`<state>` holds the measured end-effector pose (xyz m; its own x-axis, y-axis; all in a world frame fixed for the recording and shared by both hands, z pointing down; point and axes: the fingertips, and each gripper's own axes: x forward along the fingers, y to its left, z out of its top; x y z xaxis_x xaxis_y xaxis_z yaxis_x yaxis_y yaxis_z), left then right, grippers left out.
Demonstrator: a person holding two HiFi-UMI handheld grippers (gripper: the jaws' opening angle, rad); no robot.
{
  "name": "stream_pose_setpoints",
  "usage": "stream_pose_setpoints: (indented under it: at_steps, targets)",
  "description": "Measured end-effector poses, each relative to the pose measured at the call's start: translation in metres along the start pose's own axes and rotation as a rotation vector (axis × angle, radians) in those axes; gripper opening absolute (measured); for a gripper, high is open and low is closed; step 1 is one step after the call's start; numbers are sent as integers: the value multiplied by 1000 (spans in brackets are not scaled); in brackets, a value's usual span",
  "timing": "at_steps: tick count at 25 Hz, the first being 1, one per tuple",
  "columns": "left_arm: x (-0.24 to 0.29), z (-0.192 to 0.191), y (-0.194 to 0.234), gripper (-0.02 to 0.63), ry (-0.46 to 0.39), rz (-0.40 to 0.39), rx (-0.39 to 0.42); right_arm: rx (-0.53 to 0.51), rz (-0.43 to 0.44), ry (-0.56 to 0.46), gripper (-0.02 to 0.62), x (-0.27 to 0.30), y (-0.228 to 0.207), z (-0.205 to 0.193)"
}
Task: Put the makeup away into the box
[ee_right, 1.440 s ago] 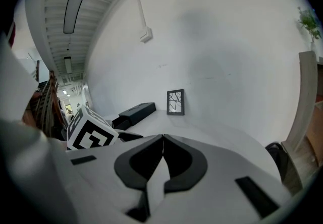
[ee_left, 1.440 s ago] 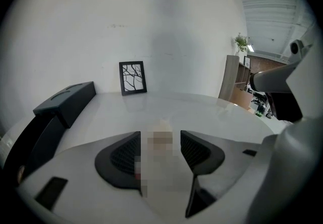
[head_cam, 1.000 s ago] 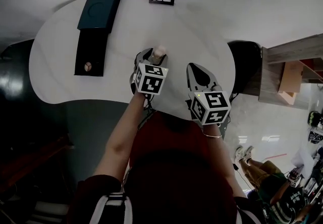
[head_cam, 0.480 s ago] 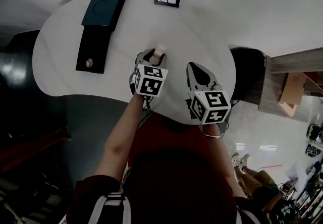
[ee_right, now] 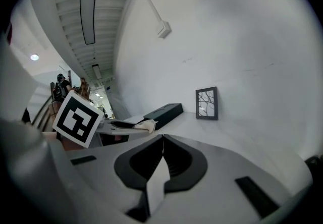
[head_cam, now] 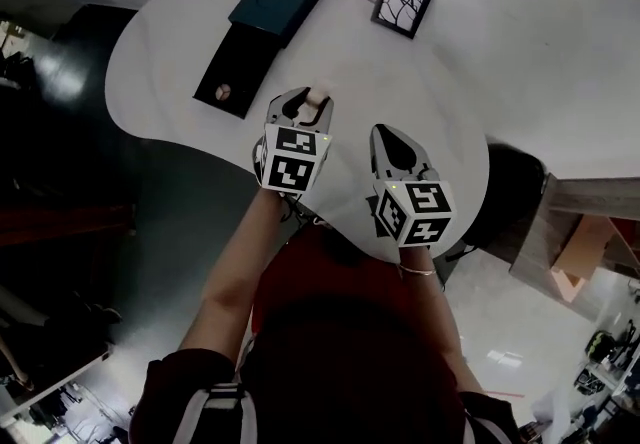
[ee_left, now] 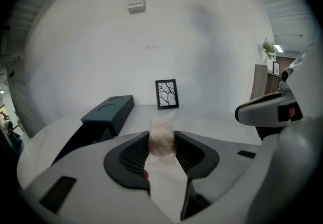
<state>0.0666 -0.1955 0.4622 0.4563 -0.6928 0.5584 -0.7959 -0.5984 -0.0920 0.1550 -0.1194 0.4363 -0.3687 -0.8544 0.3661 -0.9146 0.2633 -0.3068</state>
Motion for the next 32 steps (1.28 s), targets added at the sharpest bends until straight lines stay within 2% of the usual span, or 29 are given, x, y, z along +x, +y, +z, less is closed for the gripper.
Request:
stream_pose_setpoints:
  at_steps: [6, 15, 22, 32]
  targets:
    - [-43, -5, 48, 164, -27, 149, -74, -32, 111, 15, 14, 15, 36, -1]
    - [-76, -25, 113, 164, -7, 266, -126, -47, 155, 46, 14, 38, 72, -7]
    - [-66, -34, 163, 164, 7, 255, -135, -41, 127, 46, 14, 71, 99, 0]
    - [-28, -33, 211, 164, 30, 149, -89, -11, 44, 50, 14, 128, 125, 8]
